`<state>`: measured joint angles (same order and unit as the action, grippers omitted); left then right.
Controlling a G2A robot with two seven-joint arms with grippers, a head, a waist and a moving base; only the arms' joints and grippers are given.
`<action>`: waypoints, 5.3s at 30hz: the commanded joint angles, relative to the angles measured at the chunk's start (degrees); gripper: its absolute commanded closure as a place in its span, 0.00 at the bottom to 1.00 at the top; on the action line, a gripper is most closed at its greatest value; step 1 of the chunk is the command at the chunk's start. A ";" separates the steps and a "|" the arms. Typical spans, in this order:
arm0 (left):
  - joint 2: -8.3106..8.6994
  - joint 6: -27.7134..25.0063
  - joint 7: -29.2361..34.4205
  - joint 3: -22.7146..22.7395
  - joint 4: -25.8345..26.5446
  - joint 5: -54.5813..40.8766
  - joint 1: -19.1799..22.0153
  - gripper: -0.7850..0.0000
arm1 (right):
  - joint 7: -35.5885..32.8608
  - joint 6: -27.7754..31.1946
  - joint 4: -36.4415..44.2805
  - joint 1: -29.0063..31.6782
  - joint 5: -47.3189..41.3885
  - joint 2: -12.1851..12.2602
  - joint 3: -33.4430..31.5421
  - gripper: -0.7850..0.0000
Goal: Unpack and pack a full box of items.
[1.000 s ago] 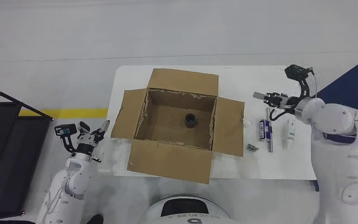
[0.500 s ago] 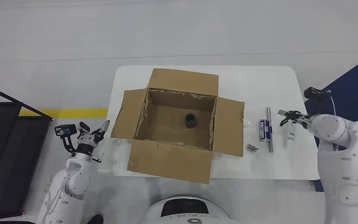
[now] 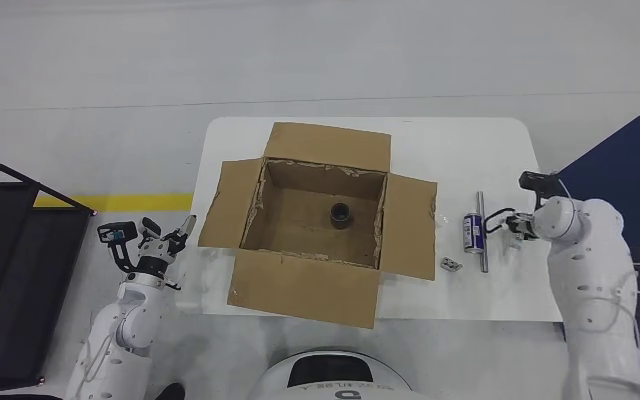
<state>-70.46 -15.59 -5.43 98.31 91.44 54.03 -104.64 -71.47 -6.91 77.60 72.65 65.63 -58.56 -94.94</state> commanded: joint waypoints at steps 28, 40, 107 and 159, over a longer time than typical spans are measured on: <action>0.00 0.00 0.00 0.00 0.00 0.00 0.00 0.00 | 14.10 21.42 33.95 12.22 -51.39 -1.40 -2.80 1.00; 0.00 0.00 0.00 0.00 0.00 0.00 0.00 0.00 | 14.44 22.53 33.38 2.04 -37.98 -2.72 21.99 1.00; 0.00 0.00 0.00 0.00 0.00 0.00 0.00 0.00 | -6.87 2.37 10.60 0.78 -6.51 1.08 9.75 0.47; 0.00 0.00 0.00 0.00 0.00 0.00 0.00 0.00 | 15.05 13.49 35.01 -5.11 -35.43 -2.52 32.46 1.00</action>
<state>-70.46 -15.59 -5.43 98.31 91.44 54.03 -104.64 -57.72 7.12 113.67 68.71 27.65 -60.79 -64.73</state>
